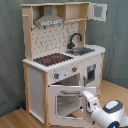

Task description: Play with the kitchen

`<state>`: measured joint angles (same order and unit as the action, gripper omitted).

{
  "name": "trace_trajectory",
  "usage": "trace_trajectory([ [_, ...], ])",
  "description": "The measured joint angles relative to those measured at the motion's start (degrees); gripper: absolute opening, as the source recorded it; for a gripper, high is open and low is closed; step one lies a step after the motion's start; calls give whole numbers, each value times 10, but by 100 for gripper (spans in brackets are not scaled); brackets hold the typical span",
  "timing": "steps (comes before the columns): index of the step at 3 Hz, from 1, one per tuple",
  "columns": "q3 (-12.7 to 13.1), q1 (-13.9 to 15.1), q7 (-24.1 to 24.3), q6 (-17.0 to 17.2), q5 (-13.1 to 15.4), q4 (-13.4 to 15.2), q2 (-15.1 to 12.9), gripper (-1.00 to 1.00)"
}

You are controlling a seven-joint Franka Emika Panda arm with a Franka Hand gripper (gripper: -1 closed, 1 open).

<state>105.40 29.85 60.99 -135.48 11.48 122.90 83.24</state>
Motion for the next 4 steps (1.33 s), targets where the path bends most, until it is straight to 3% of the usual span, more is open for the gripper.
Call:
trace_trajectory([
  [2,-7,0,0,-4,-10,117,-5,100],
  [3,-8,38,1,-46,-11,135,-5,100],
  [4,-14,70,13,-97,-11,132,-5,100],
])
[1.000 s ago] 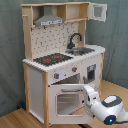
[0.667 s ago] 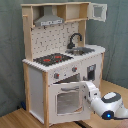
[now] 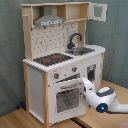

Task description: Play with the kitchen

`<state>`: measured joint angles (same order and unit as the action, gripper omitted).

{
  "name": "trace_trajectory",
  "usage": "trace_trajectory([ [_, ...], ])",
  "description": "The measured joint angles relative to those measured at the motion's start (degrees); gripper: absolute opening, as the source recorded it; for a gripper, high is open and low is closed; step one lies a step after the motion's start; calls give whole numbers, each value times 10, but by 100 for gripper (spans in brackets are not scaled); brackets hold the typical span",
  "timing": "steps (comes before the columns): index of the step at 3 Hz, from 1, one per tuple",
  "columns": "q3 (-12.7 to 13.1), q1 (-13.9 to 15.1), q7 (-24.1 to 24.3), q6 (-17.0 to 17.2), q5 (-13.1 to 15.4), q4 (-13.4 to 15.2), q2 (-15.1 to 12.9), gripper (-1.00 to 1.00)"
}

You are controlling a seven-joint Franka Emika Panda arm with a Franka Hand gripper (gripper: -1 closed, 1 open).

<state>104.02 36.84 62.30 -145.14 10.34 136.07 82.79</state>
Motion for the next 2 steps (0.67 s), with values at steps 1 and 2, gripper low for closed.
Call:
trace_trajectory([
  [1,-10,32,7,-47,0,-11,0,100],
  [2,-18,62,20,-94,0,-21,0,100],
])
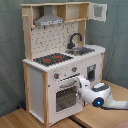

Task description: Play with the kitchen

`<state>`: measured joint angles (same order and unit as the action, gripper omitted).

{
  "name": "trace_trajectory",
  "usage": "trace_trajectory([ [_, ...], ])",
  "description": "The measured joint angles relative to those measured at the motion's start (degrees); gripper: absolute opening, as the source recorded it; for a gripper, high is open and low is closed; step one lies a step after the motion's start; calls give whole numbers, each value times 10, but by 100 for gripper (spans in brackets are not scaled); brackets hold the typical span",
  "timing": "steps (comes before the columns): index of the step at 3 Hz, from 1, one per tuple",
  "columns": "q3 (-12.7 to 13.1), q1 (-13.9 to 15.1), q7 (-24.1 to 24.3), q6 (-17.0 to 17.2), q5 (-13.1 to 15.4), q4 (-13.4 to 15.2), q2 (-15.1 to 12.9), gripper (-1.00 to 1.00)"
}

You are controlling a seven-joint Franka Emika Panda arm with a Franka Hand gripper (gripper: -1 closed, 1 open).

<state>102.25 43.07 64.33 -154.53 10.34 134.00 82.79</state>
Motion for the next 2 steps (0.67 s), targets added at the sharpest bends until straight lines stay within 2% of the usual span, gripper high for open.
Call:
trace_trajectory([
  [1,-5,34,24,-41,0,0,0,100],
  [2,-39,-6,5,-21,2,12,0,100],
])
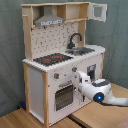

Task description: Play with the kitchen

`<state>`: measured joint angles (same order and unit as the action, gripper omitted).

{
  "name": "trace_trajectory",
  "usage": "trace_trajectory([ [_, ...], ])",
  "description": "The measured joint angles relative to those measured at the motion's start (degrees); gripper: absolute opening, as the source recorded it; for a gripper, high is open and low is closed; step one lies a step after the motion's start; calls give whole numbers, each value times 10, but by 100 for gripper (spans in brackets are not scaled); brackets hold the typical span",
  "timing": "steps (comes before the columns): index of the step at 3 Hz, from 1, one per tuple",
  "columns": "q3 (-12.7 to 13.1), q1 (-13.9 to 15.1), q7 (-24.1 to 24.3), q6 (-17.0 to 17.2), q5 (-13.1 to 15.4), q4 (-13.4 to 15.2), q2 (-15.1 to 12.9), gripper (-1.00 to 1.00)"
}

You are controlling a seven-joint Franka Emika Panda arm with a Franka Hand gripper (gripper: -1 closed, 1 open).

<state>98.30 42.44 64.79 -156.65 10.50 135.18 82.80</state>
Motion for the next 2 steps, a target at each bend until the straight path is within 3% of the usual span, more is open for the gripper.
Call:
trace_trajectory([
  [2,-4,-108,-30,49,0,30,1,100],
])
